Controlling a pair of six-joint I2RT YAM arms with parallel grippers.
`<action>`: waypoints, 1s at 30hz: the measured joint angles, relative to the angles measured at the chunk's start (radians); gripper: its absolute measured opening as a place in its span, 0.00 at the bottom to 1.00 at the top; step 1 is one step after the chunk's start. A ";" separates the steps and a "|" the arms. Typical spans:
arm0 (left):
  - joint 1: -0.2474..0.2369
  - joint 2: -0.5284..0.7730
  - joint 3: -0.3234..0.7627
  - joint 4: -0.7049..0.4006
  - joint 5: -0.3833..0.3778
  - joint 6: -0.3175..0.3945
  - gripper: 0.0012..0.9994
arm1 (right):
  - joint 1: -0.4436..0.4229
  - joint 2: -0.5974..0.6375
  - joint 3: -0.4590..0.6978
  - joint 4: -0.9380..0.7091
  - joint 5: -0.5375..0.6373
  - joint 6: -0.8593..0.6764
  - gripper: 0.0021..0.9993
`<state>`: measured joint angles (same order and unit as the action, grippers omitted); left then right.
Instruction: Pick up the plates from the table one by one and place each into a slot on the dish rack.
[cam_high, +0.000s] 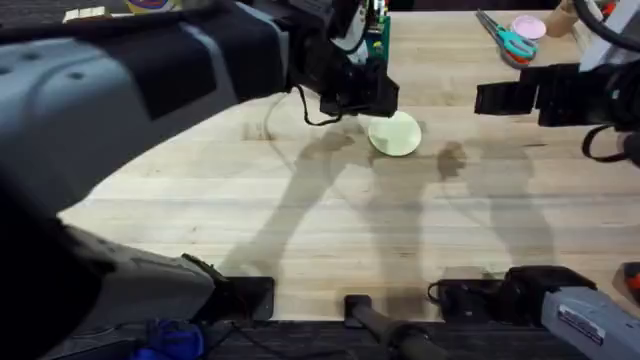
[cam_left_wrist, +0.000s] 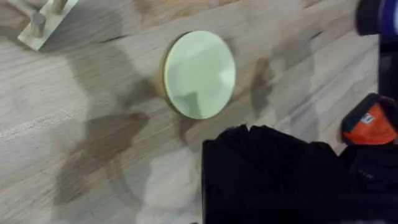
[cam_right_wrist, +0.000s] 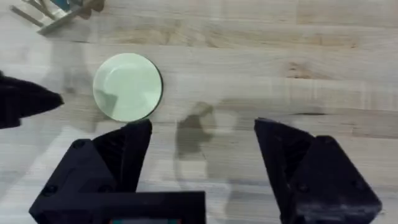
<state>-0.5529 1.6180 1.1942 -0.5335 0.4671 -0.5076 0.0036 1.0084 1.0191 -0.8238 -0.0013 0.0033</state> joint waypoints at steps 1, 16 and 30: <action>0.000 0.011 0.000 0.000 0.000 0.001 0.04 | 0.000 0.000 0.000 0.000 0.000 0.000 1.00; 0.000 0.150 0.000 0.083 0.003 0.034 0.04 | 0.000 0.000 0.000 0.000 0.000 0.000 1.00; 0.047 0.276 0.000 0.167 0.040 0.038 0.04 | 0.000 0.000 0.000 0.000 0.000 0.000 1.00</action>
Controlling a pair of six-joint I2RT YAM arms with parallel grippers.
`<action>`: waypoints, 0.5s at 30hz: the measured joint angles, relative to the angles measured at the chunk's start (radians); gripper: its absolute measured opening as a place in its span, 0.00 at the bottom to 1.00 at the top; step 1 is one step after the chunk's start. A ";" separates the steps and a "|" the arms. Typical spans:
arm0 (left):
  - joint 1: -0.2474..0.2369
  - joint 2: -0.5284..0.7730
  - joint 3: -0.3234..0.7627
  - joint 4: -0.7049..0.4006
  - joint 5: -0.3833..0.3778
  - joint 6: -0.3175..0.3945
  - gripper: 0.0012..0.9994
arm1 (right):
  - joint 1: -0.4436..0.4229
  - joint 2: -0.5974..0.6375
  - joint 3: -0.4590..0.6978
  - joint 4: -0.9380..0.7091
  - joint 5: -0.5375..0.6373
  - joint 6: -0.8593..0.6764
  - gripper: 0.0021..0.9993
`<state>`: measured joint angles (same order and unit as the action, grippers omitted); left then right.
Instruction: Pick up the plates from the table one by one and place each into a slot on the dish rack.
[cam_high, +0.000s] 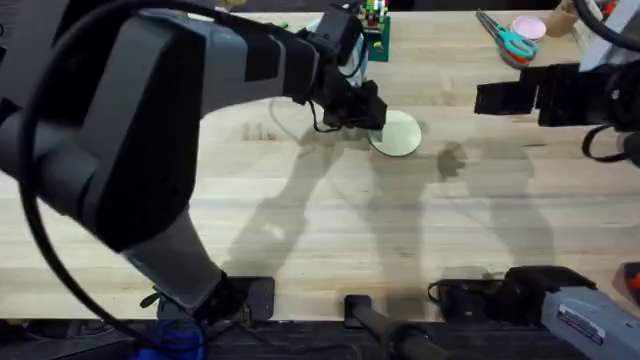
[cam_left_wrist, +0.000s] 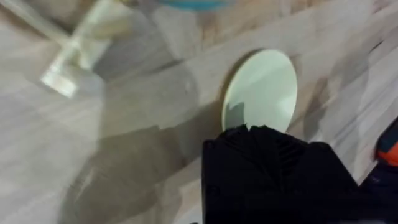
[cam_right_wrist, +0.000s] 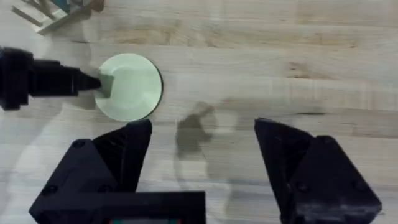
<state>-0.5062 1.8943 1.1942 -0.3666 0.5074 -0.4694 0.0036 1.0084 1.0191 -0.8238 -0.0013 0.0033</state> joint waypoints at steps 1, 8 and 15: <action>0.008 0.006 0.000 0.013 0.010 0.001 0.04 | 0.000 0.000 0.000 0.000 0.000 0.000 1.00; 0.026 0.078 0.002 0.072 0.115 0.003 0.04 | 0.000 0.000 0.000 0.000 0.000 0.000 1.00; 0.025 0.108 0.017 0.072 0.175 0.003 0.04 | 0.000 0.000 0.000 0.000 0.000 0.000 1.00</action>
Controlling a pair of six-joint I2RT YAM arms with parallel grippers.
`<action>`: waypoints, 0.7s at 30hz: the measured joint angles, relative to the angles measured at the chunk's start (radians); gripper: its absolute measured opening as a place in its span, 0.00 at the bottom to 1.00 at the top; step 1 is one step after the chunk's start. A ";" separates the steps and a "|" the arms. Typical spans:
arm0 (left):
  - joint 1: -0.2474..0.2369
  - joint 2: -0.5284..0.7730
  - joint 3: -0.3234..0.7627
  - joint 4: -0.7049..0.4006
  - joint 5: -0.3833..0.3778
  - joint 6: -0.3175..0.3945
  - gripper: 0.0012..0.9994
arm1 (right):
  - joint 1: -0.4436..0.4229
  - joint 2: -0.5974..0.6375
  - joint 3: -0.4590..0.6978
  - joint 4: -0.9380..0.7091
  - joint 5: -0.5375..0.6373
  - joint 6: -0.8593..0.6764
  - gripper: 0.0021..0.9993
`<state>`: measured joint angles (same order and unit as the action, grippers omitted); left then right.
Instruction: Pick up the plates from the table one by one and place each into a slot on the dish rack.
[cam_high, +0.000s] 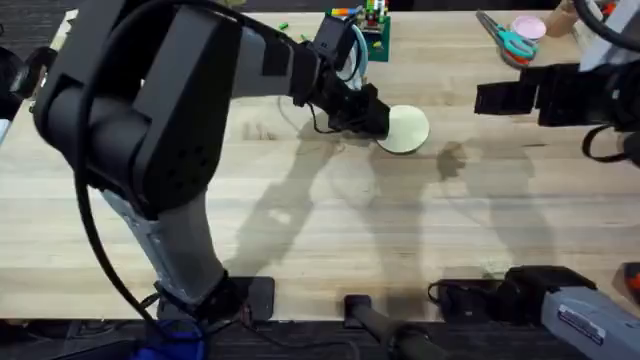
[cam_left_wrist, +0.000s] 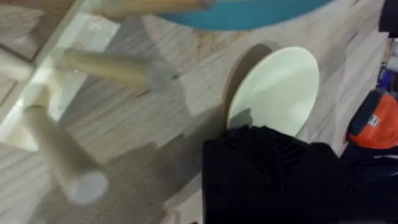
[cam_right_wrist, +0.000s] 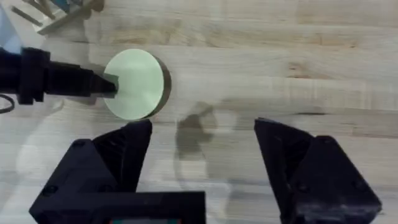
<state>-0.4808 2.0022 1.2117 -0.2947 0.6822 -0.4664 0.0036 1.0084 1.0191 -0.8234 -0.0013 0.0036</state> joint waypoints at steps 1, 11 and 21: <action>0.000 0.002 0.000 0.000 0.004 0.000 0.04 | 0.000 0.000 0.000 0.000 0.000 0.000 1.00; 0.000 0.002 0.000 0.000 0.008 0.000 0.04 | 0.000 0.000 0.000 0.000 0.000 0.000 1.00; 0.000 0.002 0.000 0.000 0.010 0.000 0.04 | 0.000 0.012 0.001 0.046 -0.053 0.049 1.00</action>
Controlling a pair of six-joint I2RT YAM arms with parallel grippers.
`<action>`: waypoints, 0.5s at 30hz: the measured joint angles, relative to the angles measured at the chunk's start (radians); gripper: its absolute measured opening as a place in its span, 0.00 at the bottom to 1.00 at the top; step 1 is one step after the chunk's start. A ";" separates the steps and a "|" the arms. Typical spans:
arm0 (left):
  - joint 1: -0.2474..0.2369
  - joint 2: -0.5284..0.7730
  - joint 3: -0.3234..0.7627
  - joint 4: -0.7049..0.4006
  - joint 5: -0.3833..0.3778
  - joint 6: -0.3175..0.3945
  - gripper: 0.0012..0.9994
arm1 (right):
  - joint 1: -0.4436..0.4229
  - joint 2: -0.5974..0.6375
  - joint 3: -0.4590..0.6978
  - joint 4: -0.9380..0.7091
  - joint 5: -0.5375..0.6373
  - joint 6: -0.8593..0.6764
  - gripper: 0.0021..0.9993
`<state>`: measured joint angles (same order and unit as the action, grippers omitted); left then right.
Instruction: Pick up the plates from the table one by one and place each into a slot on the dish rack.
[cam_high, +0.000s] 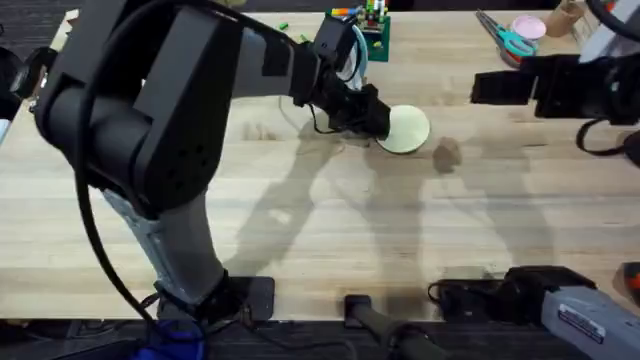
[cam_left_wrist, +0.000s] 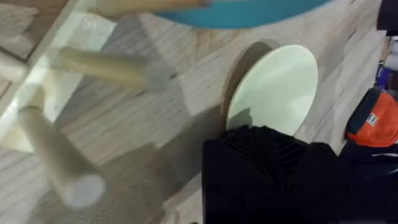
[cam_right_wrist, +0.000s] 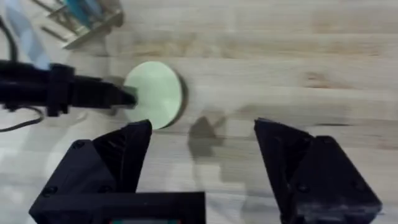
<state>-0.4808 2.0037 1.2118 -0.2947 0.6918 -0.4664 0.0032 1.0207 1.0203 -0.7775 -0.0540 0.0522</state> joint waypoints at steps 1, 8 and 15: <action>0.000 0.000 0.000 0.000 0.000 0.000 0.04 | 0.000 0.013 0.000 0.003 -0.021 0.003 1.00; 0.000 0.000 0.000 0.000 0.000 0.000 0.04 | 0.000 0.166 0.000 0.044 -0.204 0.016 1.00; 0.000 0.000 0.000 0.000 0.000 0.000 0.04 | -0.016 0.316 0.000 0.105 -0.404 0.000 1.00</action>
<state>-0.4808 2.0041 1.2118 -0.2951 0.6922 -0.4664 -0.0131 1.3368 1.0206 -0.6727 -0.4583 0.0521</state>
